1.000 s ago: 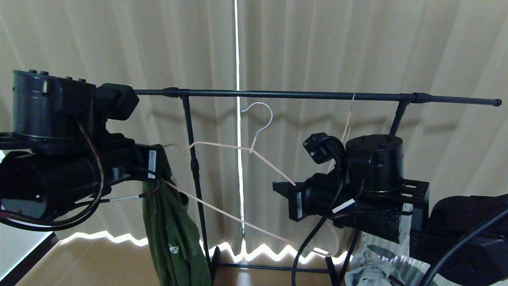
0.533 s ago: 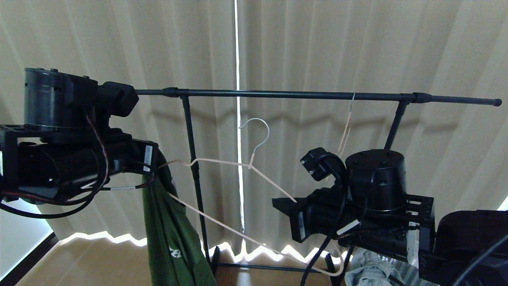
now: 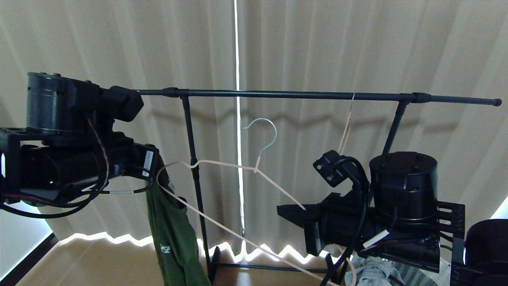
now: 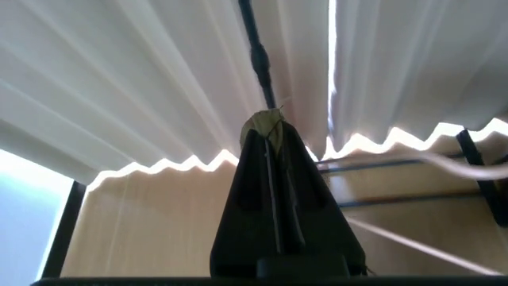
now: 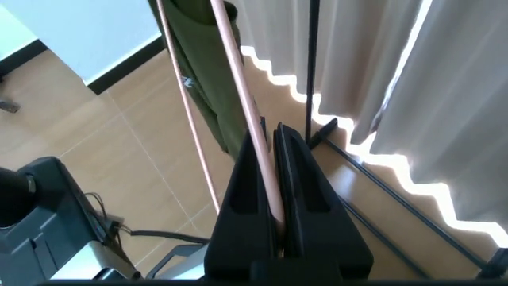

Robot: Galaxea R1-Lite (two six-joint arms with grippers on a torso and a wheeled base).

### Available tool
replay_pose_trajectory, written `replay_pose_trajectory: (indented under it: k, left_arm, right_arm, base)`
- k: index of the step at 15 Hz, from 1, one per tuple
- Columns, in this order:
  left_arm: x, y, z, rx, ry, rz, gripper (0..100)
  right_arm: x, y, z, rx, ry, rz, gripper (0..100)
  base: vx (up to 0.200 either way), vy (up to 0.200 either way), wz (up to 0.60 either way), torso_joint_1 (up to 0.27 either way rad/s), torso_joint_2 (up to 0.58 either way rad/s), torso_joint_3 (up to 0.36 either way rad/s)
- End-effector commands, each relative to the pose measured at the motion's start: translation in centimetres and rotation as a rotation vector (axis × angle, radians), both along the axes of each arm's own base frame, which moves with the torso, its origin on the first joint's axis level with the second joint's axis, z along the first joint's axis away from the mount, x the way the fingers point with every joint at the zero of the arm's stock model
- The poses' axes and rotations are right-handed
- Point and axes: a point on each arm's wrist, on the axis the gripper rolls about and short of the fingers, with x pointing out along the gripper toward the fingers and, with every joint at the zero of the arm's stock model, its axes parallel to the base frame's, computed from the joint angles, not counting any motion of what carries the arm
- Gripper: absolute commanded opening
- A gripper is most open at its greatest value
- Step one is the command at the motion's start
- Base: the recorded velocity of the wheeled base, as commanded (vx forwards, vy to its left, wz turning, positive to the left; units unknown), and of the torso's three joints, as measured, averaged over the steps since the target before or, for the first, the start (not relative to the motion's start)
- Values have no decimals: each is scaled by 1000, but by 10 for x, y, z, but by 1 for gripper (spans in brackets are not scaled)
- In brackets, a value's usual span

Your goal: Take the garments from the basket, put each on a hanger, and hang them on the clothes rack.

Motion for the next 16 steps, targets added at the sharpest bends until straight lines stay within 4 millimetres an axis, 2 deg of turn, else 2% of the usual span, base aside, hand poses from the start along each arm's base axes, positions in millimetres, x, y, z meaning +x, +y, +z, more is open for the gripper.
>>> replay_pose_trajectory:
  k: [1,6,10,16]
  left_arm:
    - [-2,-1,-2,-4,7,-18,0]
    - [-21,-7,7,-27,-24,-92,0]
    - [-31,-21,5,-30,-15,-190,0]
    - [-42,-29,13,-47,-24,-517,0]
  right_arm:
    - [0,1,2,8,-6,5,0]
    - [16,16,-6,26,-25,6,0]
    - [10,27,-14,12,-12,44,0]
    - [12,37,-23,-3,3,63,0]
  base:
    - [0,0,0,0,0,0]
    - [0,0,0,0,0,0]
    - [0,0,0,0,0,0]
    - [0,0,0,0,0,0]
